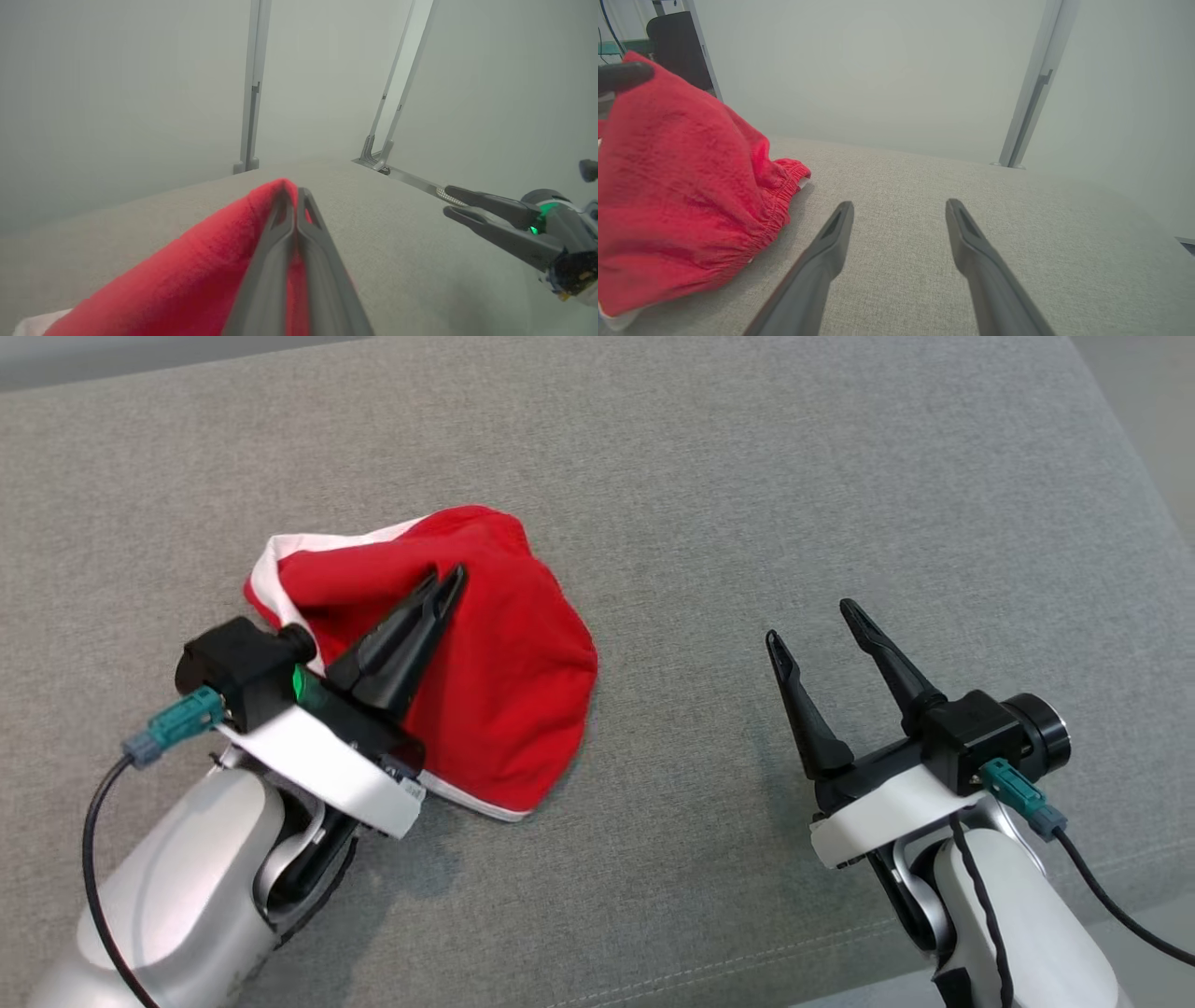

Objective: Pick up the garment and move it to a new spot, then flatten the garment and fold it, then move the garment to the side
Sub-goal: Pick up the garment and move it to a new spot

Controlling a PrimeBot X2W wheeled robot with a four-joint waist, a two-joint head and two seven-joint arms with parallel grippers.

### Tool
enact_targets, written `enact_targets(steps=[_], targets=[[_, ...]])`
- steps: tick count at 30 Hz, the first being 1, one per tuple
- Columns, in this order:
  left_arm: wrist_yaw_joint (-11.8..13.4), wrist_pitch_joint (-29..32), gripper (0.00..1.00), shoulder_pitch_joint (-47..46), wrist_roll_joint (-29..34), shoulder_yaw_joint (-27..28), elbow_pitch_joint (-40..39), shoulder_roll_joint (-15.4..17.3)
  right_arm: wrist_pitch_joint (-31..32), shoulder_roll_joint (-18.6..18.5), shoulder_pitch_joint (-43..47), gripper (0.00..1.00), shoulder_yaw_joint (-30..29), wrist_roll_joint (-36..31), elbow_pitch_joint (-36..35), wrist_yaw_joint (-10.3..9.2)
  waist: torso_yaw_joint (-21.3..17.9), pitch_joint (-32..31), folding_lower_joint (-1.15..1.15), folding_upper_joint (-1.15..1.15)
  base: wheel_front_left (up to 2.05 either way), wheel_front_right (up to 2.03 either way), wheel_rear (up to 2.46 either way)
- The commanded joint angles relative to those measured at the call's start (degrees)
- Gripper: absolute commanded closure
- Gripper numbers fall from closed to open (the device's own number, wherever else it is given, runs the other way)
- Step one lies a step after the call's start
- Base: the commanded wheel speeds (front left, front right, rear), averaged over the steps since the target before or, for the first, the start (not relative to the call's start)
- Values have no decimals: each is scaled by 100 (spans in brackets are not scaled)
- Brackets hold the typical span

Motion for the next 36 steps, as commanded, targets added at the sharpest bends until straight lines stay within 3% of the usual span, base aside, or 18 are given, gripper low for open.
enact_targets(steps=[1, 5, 6, 7, 25, 36], targets=[[-23, -33, 100, 2, 62, 214, -10, 198, -69, 56, 49, 0, 95, 63, -201, 7, -71, -20, 0, 0, 0, 0, 0], [-23, -33, 100, 250, 185, 230, 389, 158, -69, 56, 97, 0, 57, 41, -198, 7, -70, -112, 0, 0, 0, 0, 0], [-23, -33, 66, 292, 202, 273, 420, 127, -69, 56, 106, 0, 35, 31, -189, 7, -44, -143, 0, 0, 0, 0, 0], [-23, -33, 0, 340, 211, 340, 447, 94, -69, 56, 109, 0, 22, 24, -180, 7, -13, -179, 0, 0, 0, 0, 0], [-23, -33, 0, 1490, 934, 2429, 845, -411, -69, 56, 31, 0, -165, 75, 358, 7, 857, -970, 0, 0, 0, 0, 0], [-23, -33, 0, 2191, 1484, 3540, 893, -826, -69, 56, 161, 0, -302, 142, 597, 7, 1055, -1426, 0, 0, 0, 0, 0]])
